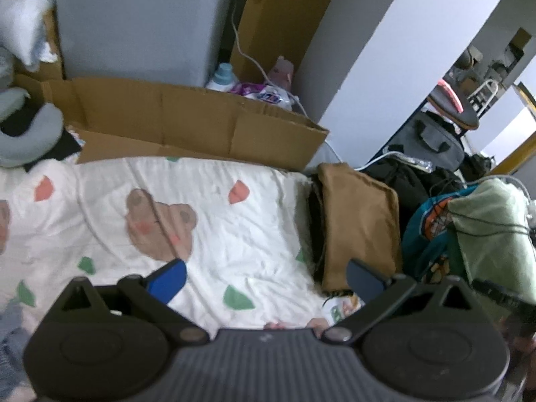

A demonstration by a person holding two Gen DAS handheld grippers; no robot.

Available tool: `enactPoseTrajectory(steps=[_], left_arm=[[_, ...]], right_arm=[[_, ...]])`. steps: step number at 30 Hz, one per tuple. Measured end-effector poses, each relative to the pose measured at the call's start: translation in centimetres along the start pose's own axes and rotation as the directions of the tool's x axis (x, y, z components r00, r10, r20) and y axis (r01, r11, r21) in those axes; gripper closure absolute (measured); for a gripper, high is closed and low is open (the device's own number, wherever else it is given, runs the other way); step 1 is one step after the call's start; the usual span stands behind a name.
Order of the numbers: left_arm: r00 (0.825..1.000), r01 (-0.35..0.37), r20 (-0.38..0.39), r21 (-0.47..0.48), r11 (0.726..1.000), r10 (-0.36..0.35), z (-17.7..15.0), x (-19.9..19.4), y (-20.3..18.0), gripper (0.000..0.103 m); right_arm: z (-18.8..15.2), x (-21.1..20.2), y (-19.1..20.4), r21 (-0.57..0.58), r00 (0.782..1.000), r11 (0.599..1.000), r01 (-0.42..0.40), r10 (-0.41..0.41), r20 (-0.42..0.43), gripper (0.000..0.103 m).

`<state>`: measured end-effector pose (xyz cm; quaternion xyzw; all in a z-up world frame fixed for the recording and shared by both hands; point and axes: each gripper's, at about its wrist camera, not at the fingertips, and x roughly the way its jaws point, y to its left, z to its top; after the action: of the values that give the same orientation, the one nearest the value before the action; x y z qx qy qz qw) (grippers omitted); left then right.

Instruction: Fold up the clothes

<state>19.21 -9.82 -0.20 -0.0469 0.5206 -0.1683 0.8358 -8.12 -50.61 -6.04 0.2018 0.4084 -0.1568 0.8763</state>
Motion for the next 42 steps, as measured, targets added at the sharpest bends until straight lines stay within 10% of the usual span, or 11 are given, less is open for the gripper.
enactPoseTrajectory(steps=[22,42], left_arm=[[0.982,-0.175,0.048,-0.124,0.977,0.182,-2.9,-13.3,11.5,0.0],[0.976,-0.113,0.157,-0.227,0.967,0.151,-9.0,-18.4,13.9,0.0]], right_arm=[[4.0,-4.1,9.7,-0.06,0.989,0.987,-0.146,0.145,-0.014,0.001],[5.0,-7.8,21.2,-0.104,0.969,0.966,-0.235,0.224,-0.108,0.001]])
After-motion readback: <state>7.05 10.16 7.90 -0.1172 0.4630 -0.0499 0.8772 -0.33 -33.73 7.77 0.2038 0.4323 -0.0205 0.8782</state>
